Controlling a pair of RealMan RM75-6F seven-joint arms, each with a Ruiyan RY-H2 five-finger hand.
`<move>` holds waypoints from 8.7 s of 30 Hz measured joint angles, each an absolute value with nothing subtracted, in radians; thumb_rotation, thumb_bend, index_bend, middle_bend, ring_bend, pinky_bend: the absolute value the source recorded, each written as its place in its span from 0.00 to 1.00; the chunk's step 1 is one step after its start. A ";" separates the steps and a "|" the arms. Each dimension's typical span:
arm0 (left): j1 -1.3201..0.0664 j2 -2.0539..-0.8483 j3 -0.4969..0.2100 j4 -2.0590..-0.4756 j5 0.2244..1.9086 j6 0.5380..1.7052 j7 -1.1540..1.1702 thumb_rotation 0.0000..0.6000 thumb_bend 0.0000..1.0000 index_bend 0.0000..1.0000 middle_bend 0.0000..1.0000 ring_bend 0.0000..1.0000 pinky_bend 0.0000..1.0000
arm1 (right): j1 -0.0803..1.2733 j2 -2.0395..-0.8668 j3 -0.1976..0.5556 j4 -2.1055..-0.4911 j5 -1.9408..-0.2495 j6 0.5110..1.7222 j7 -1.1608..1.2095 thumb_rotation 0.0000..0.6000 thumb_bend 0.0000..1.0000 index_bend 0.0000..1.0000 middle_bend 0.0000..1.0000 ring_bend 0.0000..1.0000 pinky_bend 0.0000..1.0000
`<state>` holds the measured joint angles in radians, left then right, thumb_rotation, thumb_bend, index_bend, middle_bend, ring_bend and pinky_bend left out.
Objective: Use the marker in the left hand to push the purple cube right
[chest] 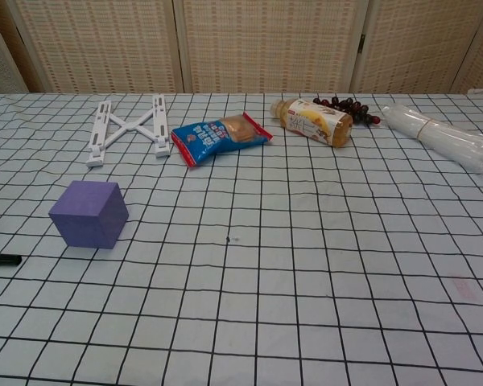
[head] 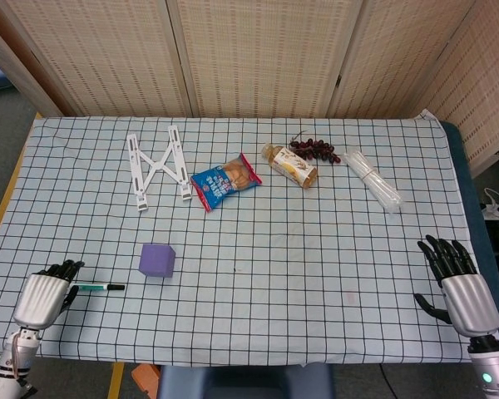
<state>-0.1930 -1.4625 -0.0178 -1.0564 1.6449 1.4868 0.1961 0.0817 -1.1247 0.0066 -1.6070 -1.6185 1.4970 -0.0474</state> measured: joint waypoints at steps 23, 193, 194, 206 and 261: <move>-0.250 -1.627 0.044 -0.793 1.641 1.359 0.206 1.00 0.38 0.41 0.43 0.54 0.83 | 0.083 -1.122 -0.002 -1.619 -1.618 1.482 -0.066 1.00 0.13 0.00 0.00 0.00 0.00; -0.891 -2.187 -0.015 -0.256 1.609 1.136 -0.059 1.00 0.74 0.75 0.77 0.69 0.86 | 0.030 -1.017 -0.002 -1.676 -1.578 1.516 0.009 1.00 0.13 0.00 0.00 0.00 0.00; -0.896 -2.190 -0.018 -0.253 1.607 1.134 -0.060 1.00 0.74 0.75 0.77 0.69 0.86 | 0.028 -1.016 -0.002 -1.676 -1.578 1.519 0.010 1.00 0.13 0.00 0.00 0.00 0.00; -0.951 -2.225 -0.043 -0.227 1.577 1.088 -0.065 1.00 0.74 0.75 0.77 0.69 0.86 | 0.027 -1.009 0.006 -1.674 -1.571 1.517 0.024 1.00 0.13 0.00 0.00 0.00 0.00; -0.444 -1.672 0.107 -0.805 1.605 1.359 0.162 1.00 0.41 0.04 0.08 0.49 0.75 | 0.046 -1.024 -0.039 -1.700 -1.705 1.519 0.032 1.00 0.13 0.00 0.00 0.00 0.00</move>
<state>-0.4439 -1.6718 0.1068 -0.8053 1.6053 1.3589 0.1619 0.0460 -1.0239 -0.0386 -1.6995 -1.7053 1.5185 0.0322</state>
